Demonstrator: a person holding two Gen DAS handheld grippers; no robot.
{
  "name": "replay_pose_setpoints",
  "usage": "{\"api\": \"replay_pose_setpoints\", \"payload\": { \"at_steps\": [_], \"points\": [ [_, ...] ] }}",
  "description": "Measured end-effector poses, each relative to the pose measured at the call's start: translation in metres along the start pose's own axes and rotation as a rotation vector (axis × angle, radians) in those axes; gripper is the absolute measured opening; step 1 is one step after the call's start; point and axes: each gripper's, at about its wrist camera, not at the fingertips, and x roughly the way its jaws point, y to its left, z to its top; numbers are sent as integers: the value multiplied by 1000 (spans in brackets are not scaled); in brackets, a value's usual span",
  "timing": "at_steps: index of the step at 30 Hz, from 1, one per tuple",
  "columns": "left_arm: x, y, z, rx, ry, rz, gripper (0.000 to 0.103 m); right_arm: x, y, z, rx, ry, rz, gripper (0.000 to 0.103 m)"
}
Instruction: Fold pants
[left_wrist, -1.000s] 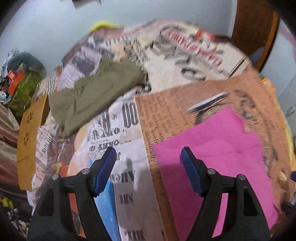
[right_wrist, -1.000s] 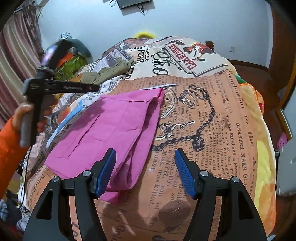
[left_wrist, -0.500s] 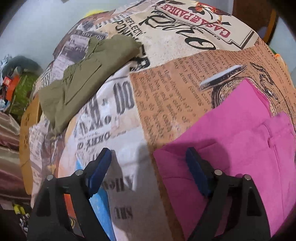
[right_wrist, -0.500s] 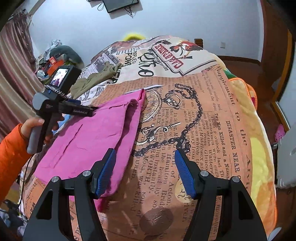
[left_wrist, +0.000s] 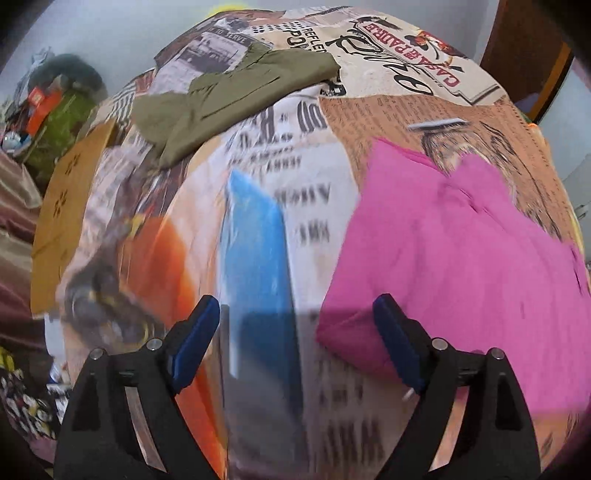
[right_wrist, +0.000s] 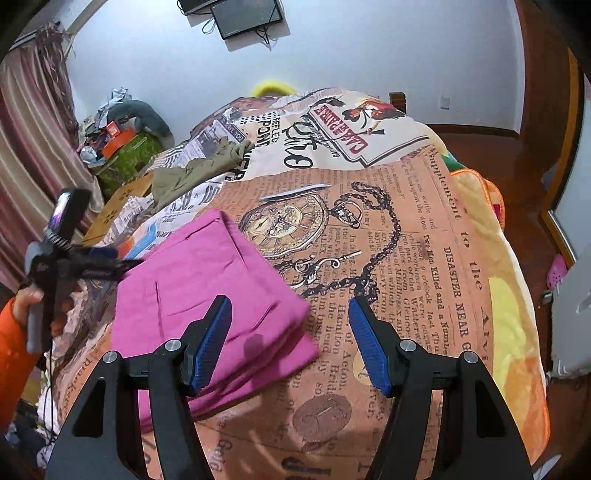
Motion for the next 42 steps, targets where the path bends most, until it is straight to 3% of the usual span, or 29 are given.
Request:
{"api": "replay_pose_setpoints", "payload": {
  "at_steps": [7, 18, 23, 25, 31, 33, 38, 42],
  "points": [
    [-25, -2, -55, -53, -12, -74, 90, -2, 5, -10, -5, 18, -1, 62],
    [-41, 4, -80, -32, -29, -51, 89, -2, 12, -26, -17, 42, -17, 62],
    [-59, 1, -76, -1, -88, -25, 88, -2, 11, -30, -2, 52, -8, 62],
    [-66, -4, -71, 3, -116, -53, 84, -3, 12, -29, 1, 46, 5, 62],
    [-61, -33, -55, 43, -129, -140, 55, 5, 23, -29, -14, 55, 66, 61],
    [-56, -43, -54, 58, -132, -132, 44, 9, 26, -30, -24, 63, 69, 52],
    [-46, -43, -54, 28, -148, -108, 39, 19, 26, -35, -37, 84, 76, 35],
    [-34, -33, -61, -20, -130, -115, 39, 22, 28, -40, -91, 84, 48, 30]
  ]
}}
